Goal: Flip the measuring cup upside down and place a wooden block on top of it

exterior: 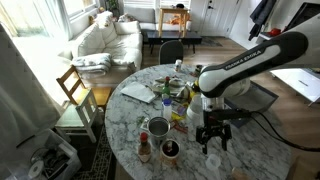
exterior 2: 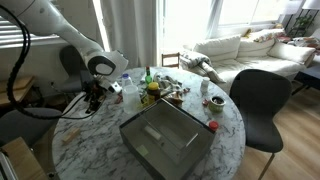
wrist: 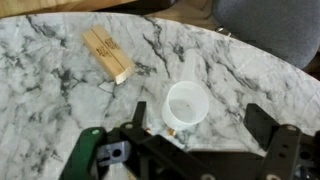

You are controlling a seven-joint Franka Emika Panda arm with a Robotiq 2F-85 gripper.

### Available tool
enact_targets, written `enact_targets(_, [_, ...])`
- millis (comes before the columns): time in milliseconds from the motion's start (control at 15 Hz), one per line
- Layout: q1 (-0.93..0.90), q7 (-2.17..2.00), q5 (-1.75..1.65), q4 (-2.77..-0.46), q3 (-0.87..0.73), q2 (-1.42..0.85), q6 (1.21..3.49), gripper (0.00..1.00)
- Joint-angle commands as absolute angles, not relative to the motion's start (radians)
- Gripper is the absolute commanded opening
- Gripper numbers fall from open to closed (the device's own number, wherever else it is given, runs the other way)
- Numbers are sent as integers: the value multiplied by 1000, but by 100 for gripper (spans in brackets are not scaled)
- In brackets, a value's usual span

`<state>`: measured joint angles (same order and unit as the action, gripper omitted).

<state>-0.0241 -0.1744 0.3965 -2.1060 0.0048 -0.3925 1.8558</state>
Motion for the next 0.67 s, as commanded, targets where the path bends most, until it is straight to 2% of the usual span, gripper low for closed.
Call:
enact_targets(0, [-4, -147, 455, -2074, 26, -458, 1815, 100])
enact_targets(600, [7, -160, 535, -2077, 28, -518, 1815, 100])
